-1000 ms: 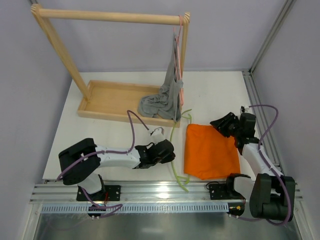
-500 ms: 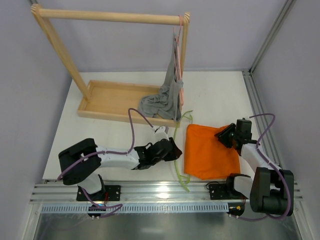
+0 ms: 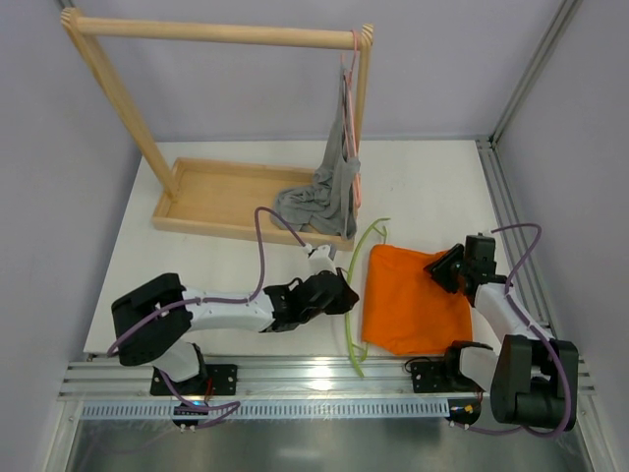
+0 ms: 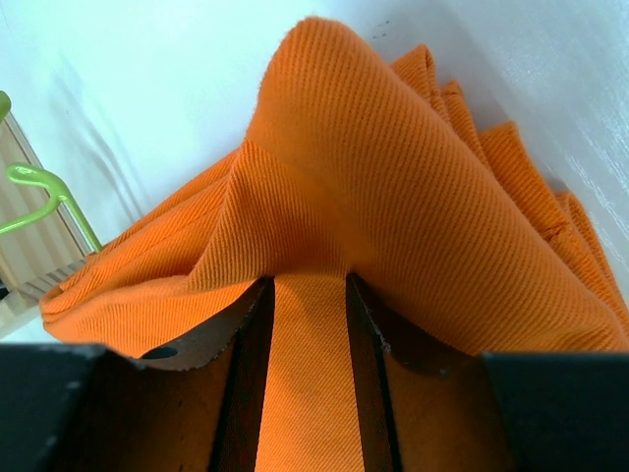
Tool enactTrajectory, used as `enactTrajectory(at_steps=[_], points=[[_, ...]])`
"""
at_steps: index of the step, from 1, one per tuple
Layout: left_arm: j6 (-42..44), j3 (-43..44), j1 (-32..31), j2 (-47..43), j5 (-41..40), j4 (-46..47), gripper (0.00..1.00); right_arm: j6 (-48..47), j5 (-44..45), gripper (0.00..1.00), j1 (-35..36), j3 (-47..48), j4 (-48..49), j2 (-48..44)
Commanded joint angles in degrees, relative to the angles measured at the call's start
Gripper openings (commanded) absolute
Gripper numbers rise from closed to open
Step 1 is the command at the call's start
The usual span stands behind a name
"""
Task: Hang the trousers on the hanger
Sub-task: Hang the hanger with trousers onto the clothesline
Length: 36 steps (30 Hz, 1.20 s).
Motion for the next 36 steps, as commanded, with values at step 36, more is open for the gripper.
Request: enactTrajectory(at_steps=[36], points=[[12.31,14.46,-6.39,-46.58,-21.62,-46.05,0.00,19.63,18.26,0.49,60.41,9.33,4.17,0.26]])
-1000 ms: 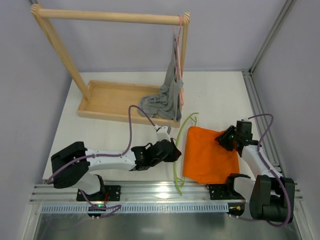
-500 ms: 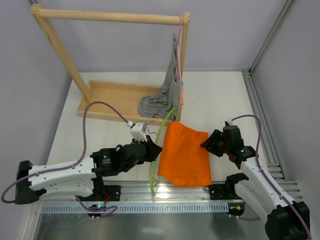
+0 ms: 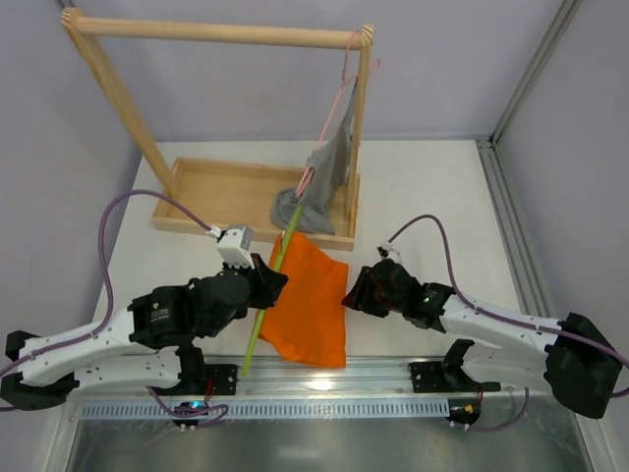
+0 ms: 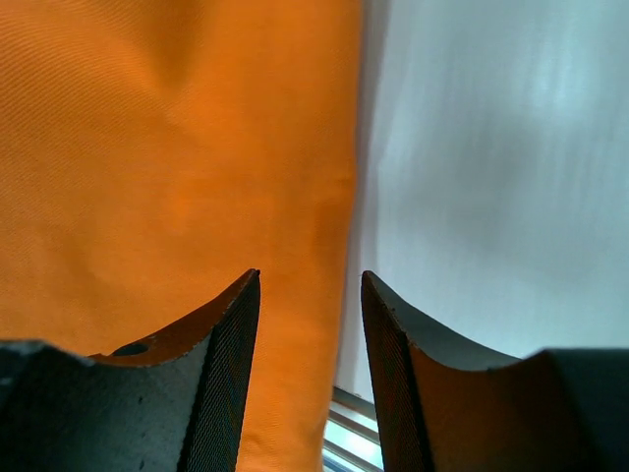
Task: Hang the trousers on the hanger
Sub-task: Hang the hanger with trousers onto the clothesline
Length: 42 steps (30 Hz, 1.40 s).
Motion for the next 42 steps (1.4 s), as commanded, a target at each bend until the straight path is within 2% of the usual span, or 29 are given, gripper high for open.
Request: enactTrajectory(at_steps=[1,5,9,14,17,20,23,27,32,37,40,41,42], points=[[2.60,3.96,-0.23,-3.26,-3.35,2.84,0.00,2.54,6.57,0.49,4.83,7.34,5.03,5.86],[2.52,4.84,-0.23,-6.07,-2.73,1.62,0.00,2.63,7.45,0.49,8.17,11.75,4.84,8.87],[1.82,5.98,-0.23,-9.41,-3.87,-1.89,0.00,3.42,7.54,0.49,10.11,12.10,6.95,8.61],[1.38,13.36,-0.23,-9.86,-10.72,-17.32,0.00,2.89,7.37,0.50,11.25,13.77,5.64,7.64],[0.93,17.23,-0.23,-8.98,-14.75,-23.33,0.00,2.72,8.50,0.50,11.25,14.12,3.97,4.84],[1.99,20.22,-0.22,-8.01,-18.88,-25.01,0.01,2.19,9.82,0.50,11.34,14.48,1.69,0.44],[5.31,22.50,-0.23,-7.05,-23.36,-24.06,0.01,1.23,11.05,0.51,11.34,15.97,-1.48,-4.91],[12.17,23.56,-0.23,-7.22,-28.20,-14.68,0.01,0.43,12.64,0.53,11.25,17.20,-6.04,-10.89],[19.82,25.76,-0.23,-3.02,-30.68,-6.31,0.00,0.52,13.08,0.76,11.34,17.46,-8.51,-16.52],[25.98,31.46,0.73,5.68,-34.02,-4.71,0.00,0.69,14.31,0.85,11.34,17.82,-12.20,-18.81],[27.30,36.55,8.45,11.13,-26.93,-5.15,0.00,1.31,15.71,0.91,11.34,17.64,-13.79,-20.13],[26.96,38.05,15.44,12.19,-18.72,-5.50,0.00,1.22,15.98,0.93,11.34,17.82,-14.05,-20.31],[26.17,39.37,18.81,14.03,-15.07,-6.72,0.00,0.96,16.07,0.93,11.34,18.08,-14.92,-20.66]])
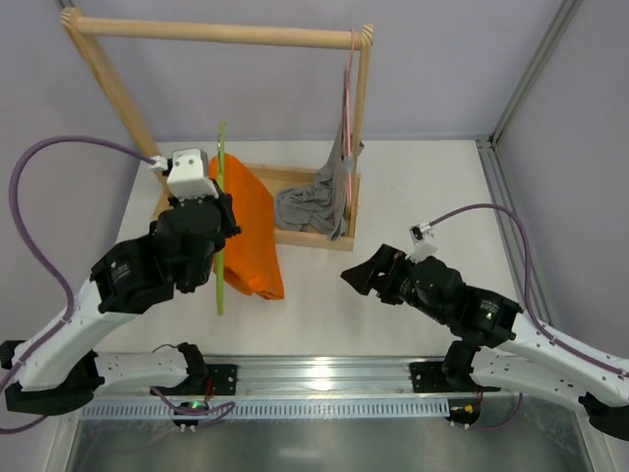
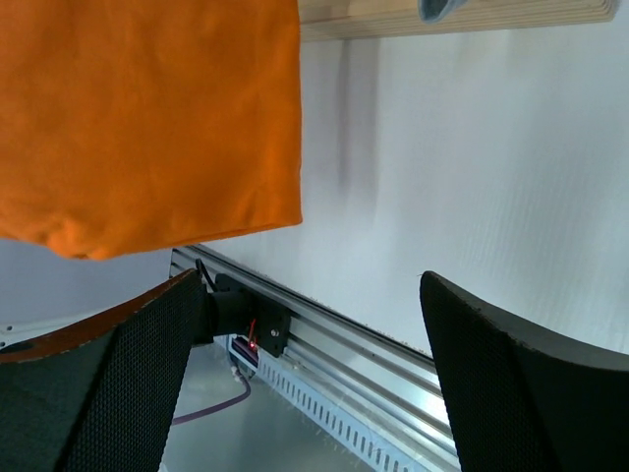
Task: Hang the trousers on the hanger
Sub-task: Hang the hanger with trousers onto the clothesline
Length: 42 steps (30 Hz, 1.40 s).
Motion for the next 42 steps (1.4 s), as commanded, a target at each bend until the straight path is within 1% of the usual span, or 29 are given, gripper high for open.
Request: enactTrajectory(at_steps=[1,2,3,4,5,6,8,9,13,15,16,18,19,24,28,31,36,38,40,42], points=[[3.06,7.53,11.31,2.53,10.52,6.18,0.00,-0.48,3.24,0.94,0.35,2.76,-2.76,-1.80],[3.06,8.25,14.39,2.88,15.95,6.53,0.00,-0.66,3.41,0.94,0.26,3.63,-3.46,-2.15],[3.14,8.78,18.94,3.67,19.14,7.58,0.00,-0.75,4.20,1.00,0.26,4.07,-5.38,-2.67],[3.23,9.83,21.51,4.20,22.04,7.85,0.00,-0.83,4.47,1.00,0.35,4.51,-6.09,-3.81],[3.49,12.62,23.89,5.25,27.99,7.77,0.00,-0.84,4.91,1.00,0.35,4.87,-6.80,-4.52],[3.32,14.56,28.52,6.21,30.48,7.24,0.00,-0.92,5.43,1.00,0.35,4.78,-7.33,-5.22],[4.01,17.73,32.59,9.38,36.36,6.10,0.00,-1.36,5.52,1.00,0.35,4.00,-7.33,-7.76],[4.54,20.01,36.09,10.61,42.05,7.49,0.00,-1.45,5.44,1.00,0.26,3.73,-7.16,-8.65],[5.60,22.84,40.69,11.85,50.70,10.75,0.00,-2.15,5.44,1.00,0.35,2.76,-7.16,-10.67],[6.13,25.12,42.01,14.21,51.68,9.97,0.00,-2.94,5.35,1.00,0.26,2.85,-6.98,-10.77],[6.83,27.39,43.76,15.79,52.82,9.61,0.00,-3.21,4.91,1.00,0.26,2.94,-6.89,-10.59],[7.10,28.73,45.52,16.59,53.88,10.22,0.00,-4.52,4.12,1.00,0.35,3.11,-6.11,-10.50],[7.71,29.25,46.23,16.68,56.24,10.83,0.00,-4.96,3.94,1.00,0.35,3.20,-6.28,-10.41],[8.33,30.22,48.25,16.86,54.42,15.66,0.00,-6.11,4.38,1.00,0.26,3.64,-7.77,-10.68],[8.86,31.89,48.96,18.61,53.63,19.27,0.00,-5.85,2.89,1.00,0.35,1.62,-5.67,-11.38],[9.21,33.91,50.36,20.71,53.09,19.72,0.00,-5.76,1.05,1.00,0.35,-0.23,-3.47,-11.12],[8.86,40.32,53.88,25.11,56.52,18.14,0.00,-6.90,0.43,1.00,0.35,1.09,-3.64,-9.27],[7.72,40.86,56.77,26.87,58.01,18.84,0.00,-7.07,-0.01,1.00,0.26,1.35,-3.29,-8.75],[5.52,40.69,58.79,27.84,61.61,20.33,0.00,-7.08,-0.10,1.00,0.35,1.35,-1.98,-8.22],[4.38,40.07,60.82,29.07,62.93,23.40,0.00,-7.25,-0.80,1.00,0.35,1.44,-0.49,-6.91]])
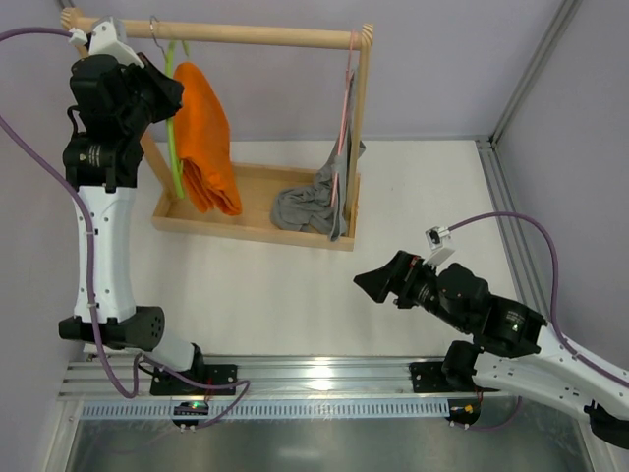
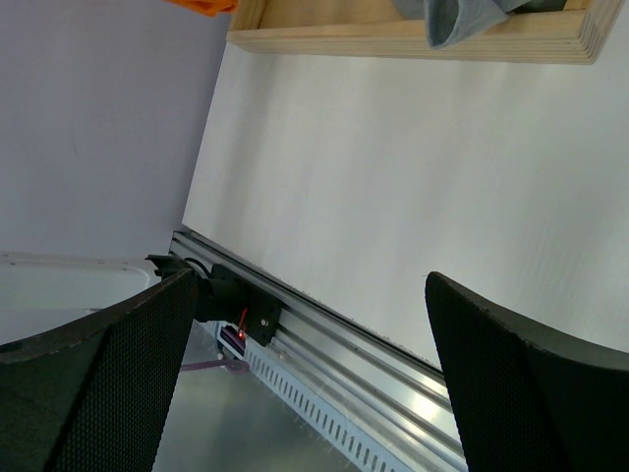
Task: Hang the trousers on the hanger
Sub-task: Hang the hanger with trousers onto the clothesline
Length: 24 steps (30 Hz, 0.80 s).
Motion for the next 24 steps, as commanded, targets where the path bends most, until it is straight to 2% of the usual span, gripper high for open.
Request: enactTrajectory(at_steps=[1,5,9,14,15,16,17,19,22,24], points=[[-3.16,3.05,3.16,-0.08,5.93,17.50,0.00,-1.41,-1.22,0.99,0.35,1.53,4.72,1.91],[-4.05,1.91,4.66,2.64,9.10,18.48,0.00,-2.29,-0.96,1.00,0.35,2.06,4.82,3.93],[-3.79,-5.21,4.93,1.24,9.20,22.69,0.00,-2.30,-0.69,1.00,0.35,1.09,5.16,4.02],[-5.37,-6.36,8.18,3.17,12.88,22.61,0.00,-2.47,-0.61,1.00,0.35,1.18,4.99,3.76],[-5.37,-6.45,8.44,3.35,13.32,22.44,0.03,-2.47,-0.34,1.00,0.26,1.18,4.82,3.85],[-5.28,-6.71,8.44,3.17,13.15,21.56,0.11,-2.56,-0.17,1.00,0.35,1.18,4.81,3.76],[-5.20,-7.24,8.44,2.74,12.72,21.47,0.32,-2.65,0.09,1.00,0.26,1.18,4.47,3.93],[-4.85,-9.52,8.44,0.90,10.96,20.77,0.54,-2.91,1.15,1.00,0.35,1.53,3.76,3.93],[-3.00,-11.10,8.44,-1.39,6.76,17.87,1.00,-3.52,2.29,1.00,0.35,2.32,2.09,4.20],[-1.95,-11.89,8.36,-4.20,3.76,14.01,1.00,-4.31,3.26,1.00,0.26,3.20,-0.18,4.46]])
